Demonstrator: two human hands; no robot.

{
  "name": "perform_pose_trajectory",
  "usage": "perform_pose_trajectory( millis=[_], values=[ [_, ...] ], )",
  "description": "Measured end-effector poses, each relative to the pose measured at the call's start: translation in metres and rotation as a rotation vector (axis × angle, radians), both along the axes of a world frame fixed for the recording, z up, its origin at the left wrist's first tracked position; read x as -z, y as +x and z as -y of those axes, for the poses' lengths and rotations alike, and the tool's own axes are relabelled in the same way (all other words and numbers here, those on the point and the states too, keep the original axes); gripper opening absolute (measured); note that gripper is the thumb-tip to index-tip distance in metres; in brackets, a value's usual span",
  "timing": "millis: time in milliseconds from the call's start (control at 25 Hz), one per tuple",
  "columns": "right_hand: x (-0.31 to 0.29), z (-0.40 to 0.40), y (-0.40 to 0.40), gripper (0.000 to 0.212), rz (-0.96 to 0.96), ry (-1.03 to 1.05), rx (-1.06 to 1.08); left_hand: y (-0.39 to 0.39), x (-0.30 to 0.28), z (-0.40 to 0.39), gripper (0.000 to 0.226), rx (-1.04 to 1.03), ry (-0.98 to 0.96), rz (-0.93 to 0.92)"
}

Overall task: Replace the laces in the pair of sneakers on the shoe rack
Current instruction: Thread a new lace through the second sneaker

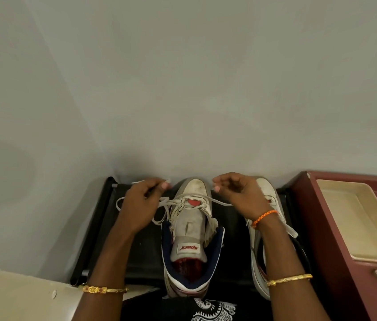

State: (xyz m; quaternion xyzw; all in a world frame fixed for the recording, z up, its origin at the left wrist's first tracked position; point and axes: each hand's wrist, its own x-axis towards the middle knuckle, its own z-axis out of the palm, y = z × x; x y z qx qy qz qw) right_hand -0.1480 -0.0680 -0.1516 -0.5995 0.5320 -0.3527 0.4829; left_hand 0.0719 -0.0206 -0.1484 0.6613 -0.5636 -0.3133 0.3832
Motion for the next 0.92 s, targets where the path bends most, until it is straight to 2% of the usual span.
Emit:
perform_pose_trajectory(
  millis=[80,160,280,360,480,560,720,920],
  values=[
    [0.002,-0.004,0.017,0.039,0.001,0.047,-0.210,-0.007,-0.009,0.001,0.018,0.150,0.002,-0.060],
    [0.005,-0.004,0.028,0.050,-0.010,0.052,-0.357,-0.009,-0.015,0.001,0.019,0.177,-0.021,-0.138],
    [0.008,-0.001,0.028,0.029,0.066,0.036,-0.354,-0.005,-0.023,-0.002,0.023,0.154,-0.049,-0.196],
    [0.009,-0.001,0.027,0.020,0.047,0.005,-0.327,-0.006,-0.030,-0.005,0.022,0.165,-0.037,-0.239],
    [0.011,-0.005,0.035,0.041,0.047,0.009,-0.283,-0.013,-0.039,-0.009,0.022,0.252,0.022,-0.308],
    [0.013,-0.005,0.044,0.041,0.046,-0.027,-0.242,-0.016,-0.042,-0.010,0.022,0.281,0.011,-0.344],
    [0.011,-0.002,0.040,0.014,0.222,0.047,-0.148,-0.009,-0.035,-0.006,0.022,0.097,-0.044,-0.361],
    [0.004,0.004,0.022,0.005,0.284,0.048,-0.023,0.000,-0.002,0.004,0.018,-0.218,-0.077,-0.202]
  ],
)
